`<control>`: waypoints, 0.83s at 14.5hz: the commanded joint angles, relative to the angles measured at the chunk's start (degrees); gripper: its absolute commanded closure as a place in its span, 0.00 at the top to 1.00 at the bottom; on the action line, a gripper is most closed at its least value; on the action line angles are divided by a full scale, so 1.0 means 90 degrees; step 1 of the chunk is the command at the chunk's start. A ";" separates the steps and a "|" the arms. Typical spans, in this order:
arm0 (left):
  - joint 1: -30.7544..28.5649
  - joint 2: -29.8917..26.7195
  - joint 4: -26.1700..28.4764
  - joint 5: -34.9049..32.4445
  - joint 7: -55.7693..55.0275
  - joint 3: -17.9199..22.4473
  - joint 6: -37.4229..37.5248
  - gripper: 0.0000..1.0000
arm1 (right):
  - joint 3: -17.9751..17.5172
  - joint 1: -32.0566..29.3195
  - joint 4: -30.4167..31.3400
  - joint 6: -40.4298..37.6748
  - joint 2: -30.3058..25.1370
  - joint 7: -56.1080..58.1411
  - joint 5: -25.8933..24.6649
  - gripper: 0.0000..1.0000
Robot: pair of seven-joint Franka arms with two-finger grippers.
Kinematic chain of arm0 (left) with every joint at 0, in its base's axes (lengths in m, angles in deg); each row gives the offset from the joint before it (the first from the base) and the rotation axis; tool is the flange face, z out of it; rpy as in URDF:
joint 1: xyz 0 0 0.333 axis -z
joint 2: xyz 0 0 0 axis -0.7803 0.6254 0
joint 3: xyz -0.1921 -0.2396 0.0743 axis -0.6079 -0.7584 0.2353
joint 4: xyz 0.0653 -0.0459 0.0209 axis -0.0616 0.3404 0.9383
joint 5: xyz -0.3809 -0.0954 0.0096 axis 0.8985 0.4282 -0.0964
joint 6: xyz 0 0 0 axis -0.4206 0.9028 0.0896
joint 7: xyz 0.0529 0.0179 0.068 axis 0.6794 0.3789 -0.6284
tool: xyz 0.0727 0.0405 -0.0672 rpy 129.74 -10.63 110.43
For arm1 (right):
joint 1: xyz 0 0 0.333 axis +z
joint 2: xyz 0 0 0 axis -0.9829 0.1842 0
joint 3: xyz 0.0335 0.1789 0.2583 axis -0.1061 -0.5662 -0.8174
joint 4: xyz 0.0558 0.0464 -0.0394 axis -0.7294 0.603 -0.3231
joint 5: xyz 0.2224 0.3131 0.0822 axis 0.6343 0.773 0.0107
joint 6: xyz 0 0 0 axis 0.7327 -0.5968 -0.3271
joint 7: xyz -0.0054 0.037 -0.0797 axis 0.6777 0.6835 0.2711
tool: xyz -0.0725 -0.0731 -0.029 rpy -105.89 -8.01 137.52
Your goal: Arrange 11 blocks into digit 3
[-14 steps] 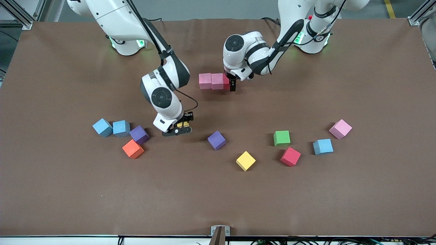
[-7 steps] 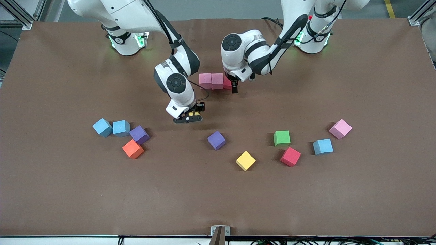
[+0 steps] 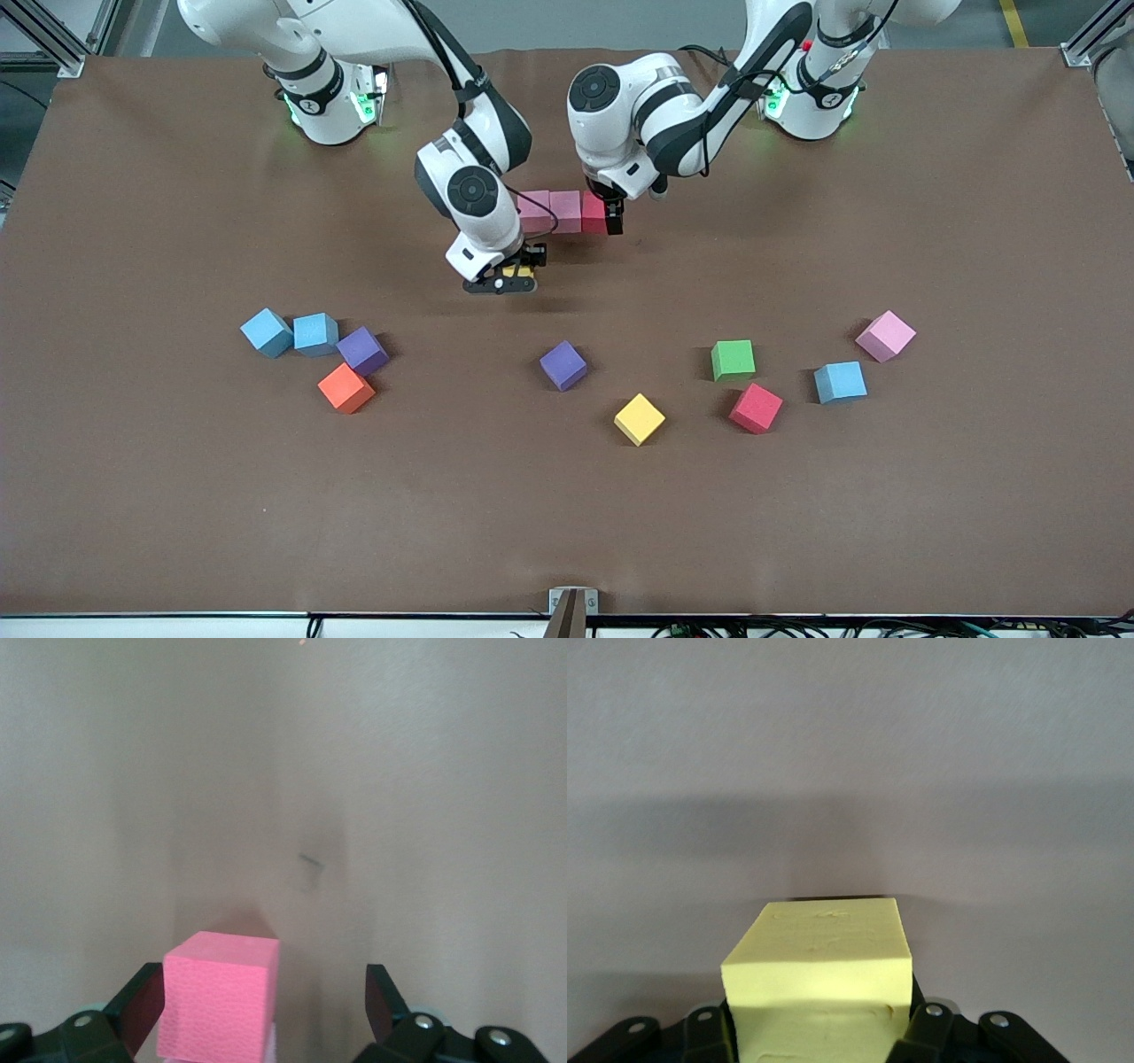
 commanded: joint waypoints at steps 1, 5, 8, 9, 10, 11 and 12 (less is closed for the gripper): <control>-0.0266 0.0017 -0.0468 -0.0028 0.0022 -0.0073 0.0505 1.00 | 0.0032 0.0226 0.0381 0.0263 -0.0239 -0.0171 0.0135 0.40; -0.0939 0.0172 -0.1103 0.0002 0.1281 -0.0054 0.0984 1.00 | 0.0042 0.0392 0.0547 0.0518 -0.0220 -0.0171 0.0135 0.40; -0.1456 0.0426 -0.1844 -0.0008 0.2452 -0.0044 0.1490 1.00 | 0.0032 0.0499 0.0577 0.0508 -0.0210 -0.0345 0.0135 0.40; -0.1642 0.0514 -0.2137 -0.0008 0.2949 -0.0044 0.1705 1.00 | 0.0042 0.0548 0.0577 0.0508 -0.0200 -0.0472 0.0135 0.40; -0.1789 0.0679 -0.2478 0.0001 0.3409 -0.0034 0.1910 1.00 | 0.0032 0.0597 0.0577 0.0498 -0.0200 -0.0532 0.0135 0.40; -0.1935 0.0855 -0.2801 -0.0028 0.3742 -0.0034 0.2038 1.00 | 0.0032 0.0597 0.0625 0.0498 -0.0200 -0.0532 0.0135 0.41; -0.2033 0.1011 -0.3036 -0.0076 0.3948 -0.0034 0.2059 1.00 | 0.0032 0.0607 0.0654 0.0518 -0.0200 -0.0542 0.0135 0.41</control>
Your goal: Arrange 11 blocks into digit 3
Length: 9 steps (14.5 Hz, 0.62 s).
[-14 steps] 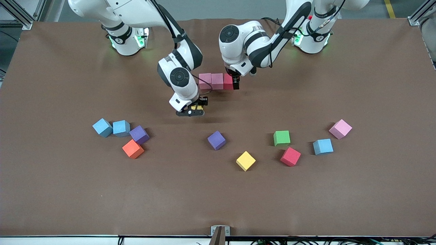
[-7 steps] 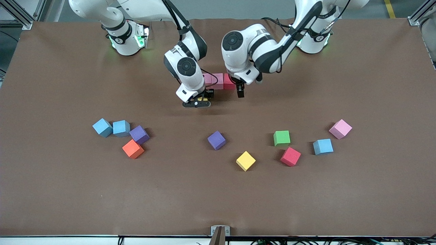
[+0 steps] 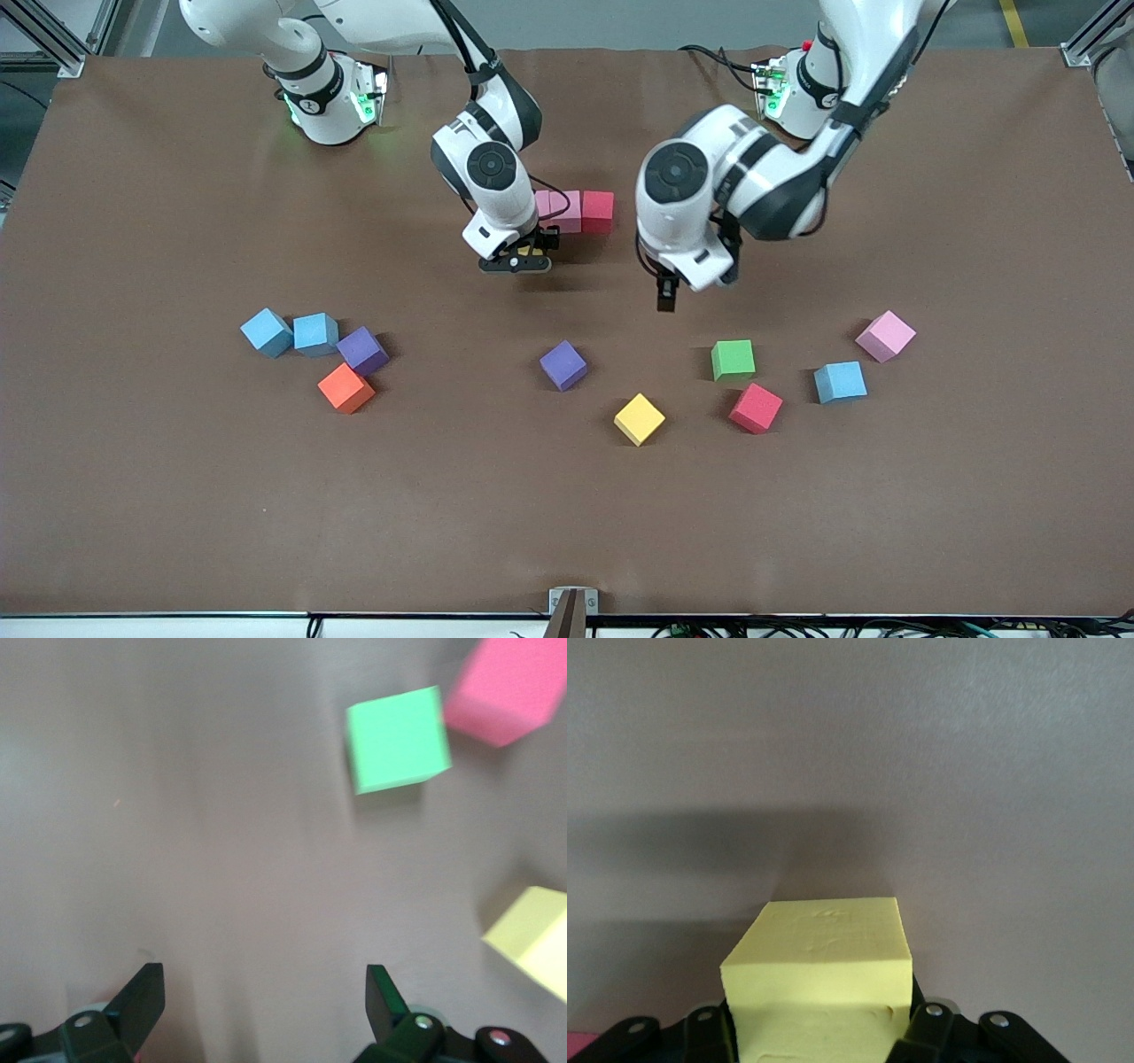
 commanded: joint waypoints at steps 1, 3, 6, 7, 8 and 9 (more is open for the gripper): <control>-0.0246 0.0666 -0.1000 -0.0097 0.0666 -0.0061 0.0337 1.00 | 0.0028 0.0184 0.0338 0.0086 -0.0187 -0.0117 0.0125 0.41; -0.0324 0.1046 -0.1479 -0.0145 0.1211 0.0026 0.0337 1.00 | 0.0028 0.0253 0.0348 0.0086 -0.0187 -0.0137 0.0125 0.41; -0.0285 0.1360 -0.1948 -0.0282 0.1886 0.0407 0.0327 1.00 | 0.0037 0.0292 0.0348 0.0086 -0.0187 -0.0254 0.0125 0.41; -0.0285 0.1457 -0.2114 -0.0292 0.2139 0.0475 0.0308 1.00 | 0.0038 0.0312 0.0348 0.0086 -0.0187 -0.0254 0.0125 0.41; -0.0276 0.1536 -0.2260 -0.0302 0.2451 0.0582 0.0269 1.00 | 0.0038 0.0312 0.0348 0.0086 -0.0187 -0.0254 0.0125 0.42; -0.0247 0.1633 -0.2388 -0.0312 0.2889 0.0651 0.0249 1.00 | 0.0038 0.0312 0.0348 0.0086 -0.0187 -0.0254 0.0125 0.43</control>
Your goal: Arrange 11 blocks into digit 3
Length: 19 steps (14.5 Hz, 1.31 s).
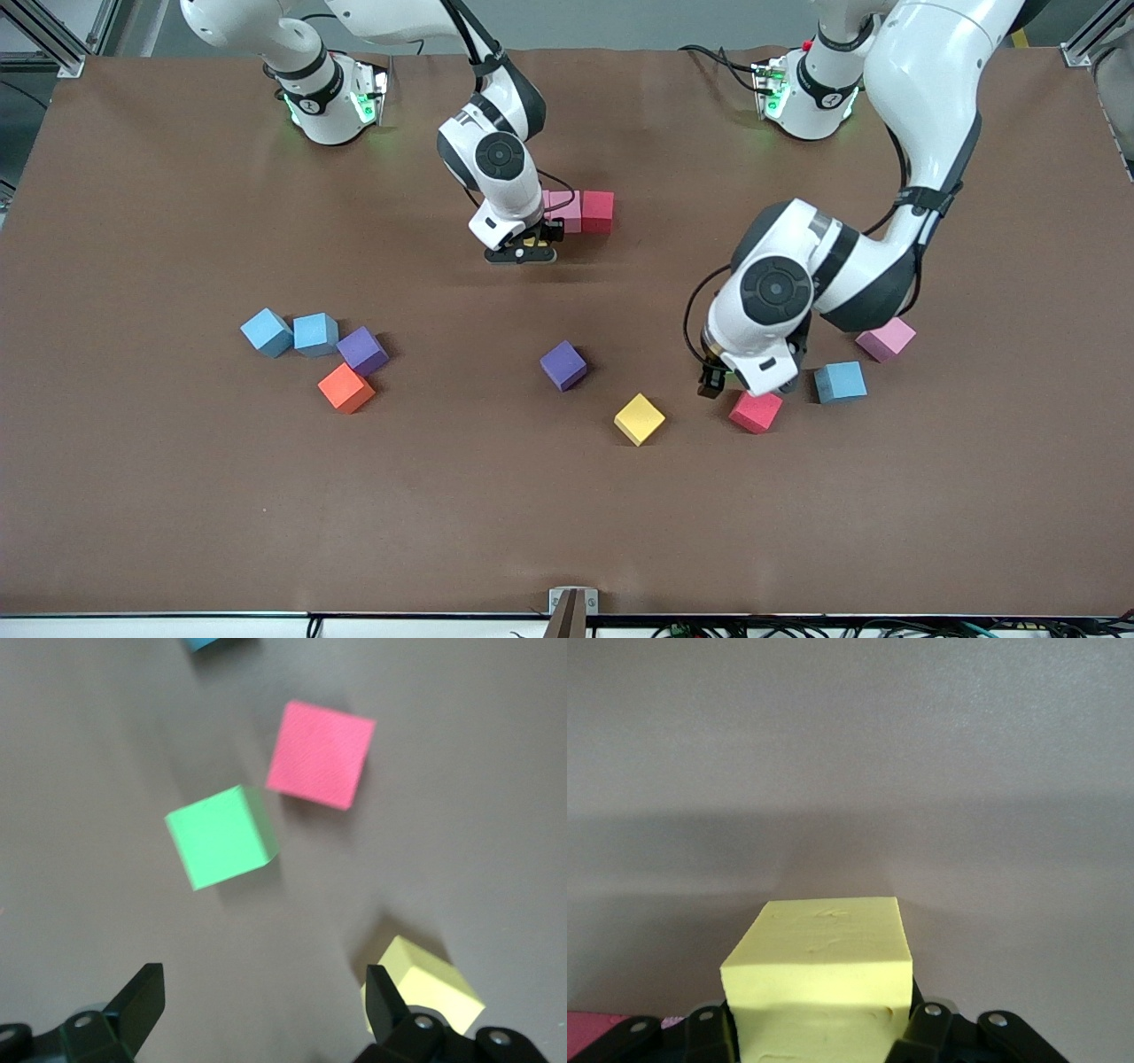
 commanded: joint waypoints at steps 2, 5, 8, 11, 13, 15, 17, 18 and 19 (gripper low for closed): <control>0.0103 0.0481 -0.0755 -0.0153 0.1392 0.0177 0.0011 1.00 | 0.0028 0.0136 0.0273 0.0058 -0.0152 -0.0095 0.0125 0.47; 0.0102 0.0696 -0.0756 -0.0153 0.2116 0.0255 -0.0788 1.00 | 0.0057 -0.0127 0.0020 -0.0321 -0.0201 -0.0086 0.0125 1.00; 0.0103 0.0910 -0.0747 -0.0133 0.2654 0.0382 -0.1016 1.00 | 0.0077 -0.0226 -0.0381 -0.0927 -0.0356 -0.0095 0.0125 1.00; 0.0171 0.1116 -0.0756 -0.0143 0.2802 0.0382 -0.1200 1.00 | 0.0077 -0.0615 -0.0615 -0.1250 -0.0601 -0.0027 0.0115 1.00; 0.0161 0.1097 -0.0747 -0.0143 0.2986 0.0382 -0.1309 1.00 | 0.0077 -0.1093 -0.0946 -0.1581 -0.0582 0.0157 0.0056 1.00; 0.0161 0.0971 -0.0756 -0.0143 0.3017 0.0363 -0.1280 1.00 | 0.0077 -0.1678 -0.1201 -0.1943 -0.0543 0.1178 -0.0041 1.00; 0.0151 0.0717 -0.0747 -0.0084 0.2958 0.0294 -0.1202 1.00 | 0.0077 -0.2312 -0.1367 -0.2178 -0.0533 0.2272 -0.0206 1.00; 0.0151 0.0552 -0.0737 -0.0084 0.2958 0.0284 -0.1163 1.00 | 0.0077 -0.2577 -0.1387 -0.2188 -0.0533 0.2858 -0.0381 1.00; 0.0151 0.0482 -0.0737 -0.0094 0.2948 0.0207 -0.1153 1.00 | 0.0077 -0.2850 -0.1387 -0.2188 -0.0533 0.3453 -0.0596 1.00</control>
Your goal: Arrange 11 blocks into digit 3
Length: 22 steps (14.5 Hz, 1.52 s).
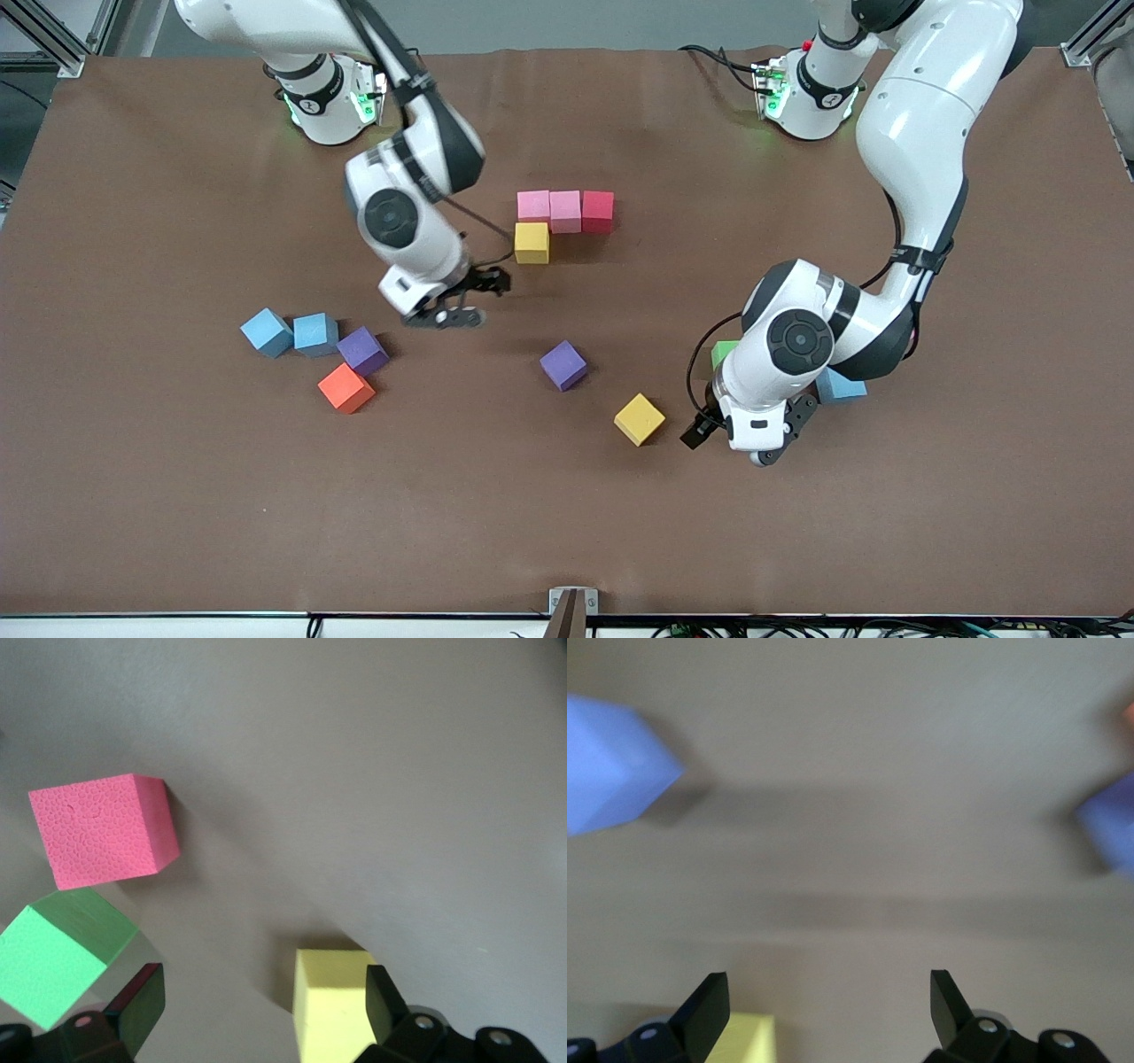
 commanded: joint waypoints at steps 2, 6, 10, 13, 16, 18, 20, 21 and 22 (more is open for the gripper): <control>0.0075 -0.0399 0.0061 -0.0164 -0.0027 -0.0240 0.0210 1.00 | -0.0122 -0.1039 -0.0059 -0.0094 0.0013 0.2086 -0.0564 1.00; 0.0552 -0.0273 0.0042 -0.0660 -0.0027 -0.0163 -0.0238 1.00 | -0.0122 -0.1802 -0.0468 -0.0065 0.0461 0.3953 -0.0721 1.00; 0.0719 0.0000 0.0042 -0.0711 -0.0212 -0.0163 -0.0815 1.00 | -0.0113 -0.2193 -0.0976 -0.0035 0.0998 0.5187 -0.0751 1.00; 0.0895 0.0196 0.0051 -0.0730 -0.0408 -0.0066 -0.1399 1.00 | -0.0113 -0.2301 -0.1396 -0.0074 0.1418 0.5198 -0.0751 1.00; 0.0905 0.0274 0.0042 -0.0721 -0.0398 -0.0065 -0.1528 1.00 | -0.0113 -0.2321 -0.1593 -0.0026 0.1741 0.5198 -0.0751 1.00; 0.0934 0.0284 0.0061 -0.0740 -0.0370 -0.0055 -0.1587 1.00 | -0.0113 -0.2321 -0.1583 -0.0016 0.1790 0.5198 -0.0741 1.00; 0.0944 0.0468 0.0023 -0.0740 -0.0175 0.0129 -0.1616 1.00 | -0.0113 -0.2282 -0.1486 0.0042 0.1810 0.5198 -0.0741 1.00; 0.1167 0.0576 -0.0007 -0.0760 -0.0019 0.0285 -0.1674 1.00 | -0.0113 -0.2262 -0.1398 0.0120 0.1810 0.5198 -0.0741 1.00; 0.1362 0.0606 -0.0094 -0.0750 0.0079 0.0625 -0.1675 1.00 | -0.0113 -0.2253 -0.1339 0.0198 0.1810 0.5198 -0.0741 1.00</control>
